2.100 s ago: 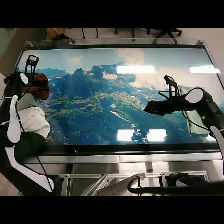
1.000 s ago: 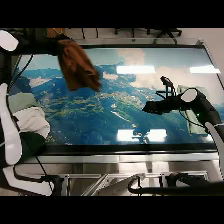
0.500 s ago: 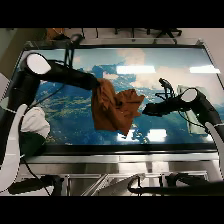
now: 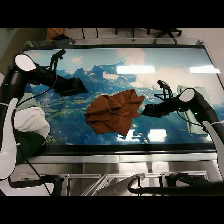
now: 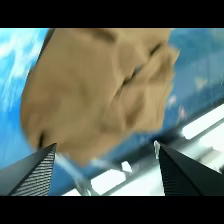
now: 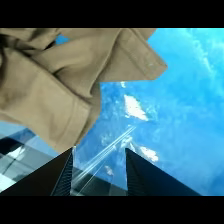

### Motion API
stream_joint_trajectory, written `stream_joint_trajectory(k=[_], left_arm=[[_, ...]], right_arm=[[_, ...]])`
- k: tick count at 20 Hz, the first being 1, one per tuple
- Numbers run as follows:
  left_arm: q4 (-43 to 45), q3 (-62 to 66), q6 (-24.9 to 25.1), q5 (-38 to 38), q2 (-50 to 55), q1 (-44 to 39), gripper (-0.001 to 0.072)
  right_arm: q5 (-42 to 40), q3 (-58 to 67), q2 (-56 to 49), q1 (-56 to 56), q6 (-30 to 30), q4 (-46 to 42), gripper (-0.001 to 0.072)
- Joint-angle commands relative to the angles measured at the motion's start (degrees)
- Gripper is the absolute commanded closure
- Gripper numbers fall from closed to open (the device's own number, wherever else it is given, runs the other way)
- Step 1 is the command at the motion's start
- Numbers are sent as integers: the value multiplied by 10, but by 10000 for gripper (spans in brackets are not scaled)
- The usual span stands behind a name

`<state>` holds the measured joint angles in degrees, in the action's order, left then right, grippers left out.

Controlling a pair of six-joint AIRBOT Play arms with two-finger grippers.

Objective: Fold the shirts.

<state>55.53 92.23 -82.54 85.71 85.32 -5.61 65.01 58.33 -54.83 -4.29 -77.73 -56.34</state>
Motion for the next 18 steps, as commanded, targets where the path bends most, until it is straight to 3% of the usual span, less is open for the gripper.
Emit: stream_joint_trajectory(k=[1, 3, 6, 8, 11, 17, 18], left_arm=[[-1, -106, -8, 42, -55, 23, 0], [-1, -210, 5, -29, -97, -1, 0], [-2, -350, 7, -169, -130, -69, 0], [-3, -399, 6, -249, -120, -126, 0], [-77, -414, 12, -360, -69, -198, 0], [-105, -303, 15, -379, 64, -278, 1], [-105, -285, 15, -374, 80, -282, 65]], right_arm=[[-9, 7, -47, 0, 0, 0, 349], [-22, 11, -78, 0, 1, 4, 349], [-31, 11, -113, -1, 50, 59, 349], [-43, 11, -133, -1, 81, 91, 348], [-99, 14, -149, 0, 85, 92, 349], [-131, 77, -188, 15, 101, 90, 349], [-131, 93, -198, 27, 101, 90, 349]])
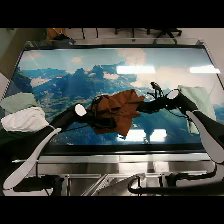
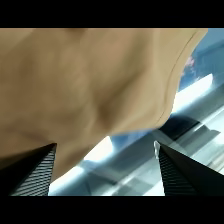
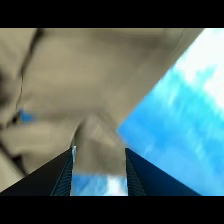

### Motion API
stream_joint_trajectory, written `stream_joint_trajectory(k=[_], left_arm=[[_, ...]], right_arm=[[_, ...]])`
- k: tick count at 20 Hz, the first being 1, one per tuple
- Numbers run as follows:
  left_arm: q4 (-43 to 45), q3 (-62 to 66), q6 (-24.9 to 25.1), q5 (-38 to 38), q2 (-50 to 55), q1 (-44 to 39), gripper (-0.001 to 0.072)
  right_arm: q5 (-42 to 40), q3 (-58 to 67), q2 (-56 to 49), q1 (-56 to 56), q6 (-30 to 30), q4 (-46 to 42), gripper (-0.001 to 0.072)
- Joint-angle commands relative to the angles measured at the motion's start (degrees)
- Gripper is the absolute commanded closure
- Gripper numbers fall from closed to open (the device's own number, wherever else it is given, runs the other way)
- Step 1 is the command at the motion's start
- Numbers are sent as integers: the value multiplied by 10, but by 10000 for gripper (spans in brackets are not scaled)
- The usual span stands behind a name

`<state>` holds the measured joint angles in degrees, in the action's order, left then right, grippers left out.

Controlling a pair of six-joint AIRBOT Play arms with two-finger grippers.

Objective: Fold the shirts.

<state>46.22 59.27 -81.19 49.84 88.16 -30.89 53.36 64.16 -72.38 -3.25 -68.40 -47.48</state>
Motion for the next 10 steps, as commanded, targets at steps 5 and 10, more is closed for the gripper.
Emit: stream_joint_trajectory(k=[5, 10], left_arm=[[-8, 85, 2, 28, 87, -11, 478], [-7, 85, 14, 36, 54, 6, 692]], right_arm=[[-2, 63, -72, 67, 9, 2, 349], [-6, 63, -99, 60, 63, 69, 349]])
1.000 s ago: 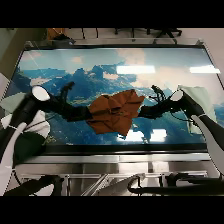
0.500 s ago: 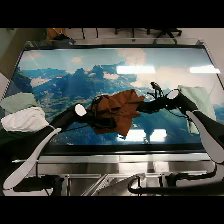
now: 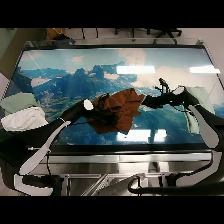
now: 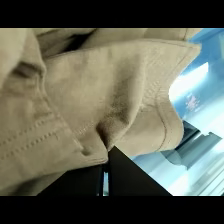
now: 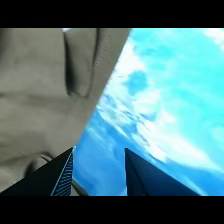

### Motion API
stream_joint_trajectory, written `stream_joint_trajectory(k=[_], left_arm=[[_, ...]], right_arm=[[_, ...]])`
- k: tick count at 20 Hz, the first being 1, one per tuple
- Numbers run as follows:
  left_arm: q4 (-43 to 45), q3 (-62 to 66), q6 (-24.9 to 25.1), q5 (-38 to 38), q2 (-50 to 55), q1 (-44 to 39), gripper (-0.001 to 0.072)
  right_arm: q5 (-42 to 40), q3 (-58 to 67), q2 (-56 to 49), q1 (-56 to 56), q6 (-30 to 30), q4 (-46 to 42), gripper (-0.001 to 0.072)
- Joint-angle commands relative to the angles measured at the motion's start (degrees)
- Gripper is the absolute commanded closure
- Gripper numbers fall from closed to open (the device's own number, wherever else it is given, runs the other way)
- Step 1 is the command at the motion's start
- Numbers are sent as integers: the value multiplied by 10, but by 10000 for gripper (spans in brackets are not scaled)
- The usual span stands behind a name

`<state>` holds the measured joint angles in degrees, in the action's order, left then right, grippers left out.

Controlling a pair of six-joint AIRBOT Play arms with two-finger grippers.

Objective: Fold the shirts.

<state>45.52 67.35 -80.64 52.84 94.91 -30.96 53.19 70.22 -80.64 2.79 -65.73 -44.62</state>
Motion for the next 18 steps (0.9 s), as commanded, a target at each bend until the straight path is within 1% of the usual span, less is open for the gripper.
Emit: stream_joint_trajectory(k=[1, 3, 6, 7, 8, 9, 10, 13, 16, 18], left_arm=[[-1, 4, 12, 5, -24, 7, 692], [-1, 4, 12, 6, -38, 7, 692], [-1, 4, 13, 9, -52, 7, 692], [-1, 4, 15, 10, -56, 7, 692], [-1, 4, 21, 12, -63, 7, 692], [-1, 4, 26, 12, -72, 9, 692], [-1, 4, 28, 11, -85, 14, 692], [0, 12, 38, 24, -163, 59, 692], [-1, 86, 37, 99, -261, 150, 693], [-2, 157, 35, 116, -331, 217, 692]], right_arm=[[-5, 2, -22, -2, 55, 75, 350], [-5, 2, -39, -7, 75, 127, 350], [-4, 2, -70, -25, 75, 146, 352], [-3, 2, -74, -32, 79, 151, 366], [-1, 2, -73, -40, 105, 165, 542], [8, 4, -69, -44, 130, 185, 677], [26, 10, -62, -44, 141, 205, 696], [96, 71, -5, -24, 143, 213, 697], [174, 179, 93, 26, 118, 213, 697], [198, 257, 168, 65, 113, 213, 697]])
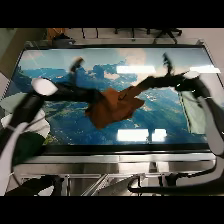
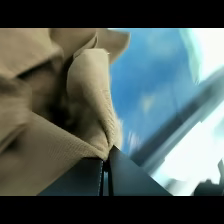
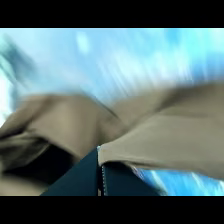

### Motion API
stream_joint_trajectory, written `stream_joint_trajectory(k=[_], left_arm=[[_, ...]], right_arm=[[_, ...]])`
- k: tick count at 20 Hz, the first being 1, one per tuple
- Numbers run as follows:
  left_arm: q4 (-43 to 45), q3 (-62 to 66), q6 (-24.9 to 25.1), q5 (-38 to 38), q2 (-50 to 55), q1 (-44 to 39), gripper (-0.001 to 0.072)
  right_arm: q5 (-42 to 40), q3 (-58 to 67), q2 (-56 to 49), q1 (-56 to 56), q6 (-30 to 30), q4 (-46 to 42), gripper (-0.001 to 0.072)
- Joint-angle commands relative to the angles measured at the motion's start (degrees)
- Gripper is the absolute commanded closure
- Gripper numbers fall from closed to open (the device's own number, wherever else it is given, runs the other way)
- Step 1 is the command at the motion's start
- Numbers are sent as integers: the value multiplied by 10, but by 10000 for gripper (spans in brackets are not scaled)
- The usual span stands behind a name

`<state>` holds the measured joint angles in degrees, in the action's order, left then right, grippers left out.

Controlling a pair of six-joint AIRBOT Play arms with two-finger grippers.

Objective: Fold the shirts.

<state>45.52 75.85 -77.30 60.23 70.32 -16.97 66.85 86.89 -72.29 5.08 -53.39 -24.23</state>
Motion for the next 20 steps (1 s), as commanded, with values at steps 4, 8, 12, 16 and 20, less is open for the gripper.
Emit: stream_joint_trajectory(k=[4, 8, 12, 16, 20], left_arm=[[-3, 196, -3, 43, -207, 209, 693], [-1, 270, 19, 63, -289, 343, 692], [-6, 238, 39, 103, -323, 481, 692], [-79, 52, 80, 113, -303, 493, 692], [-111, -130, 143, 51, -196, 372, 692]], right_arm=[[50, 195, 217, 111, -10, 9, 698], [-13, 243, 303, 153, 16, -18, 697], [-5, 246, 319, 166, -7, -102, 697], [92, 194, 233, 166, -31, -73, 697], [73, 49, 117, 99, 22, -30, 697]])
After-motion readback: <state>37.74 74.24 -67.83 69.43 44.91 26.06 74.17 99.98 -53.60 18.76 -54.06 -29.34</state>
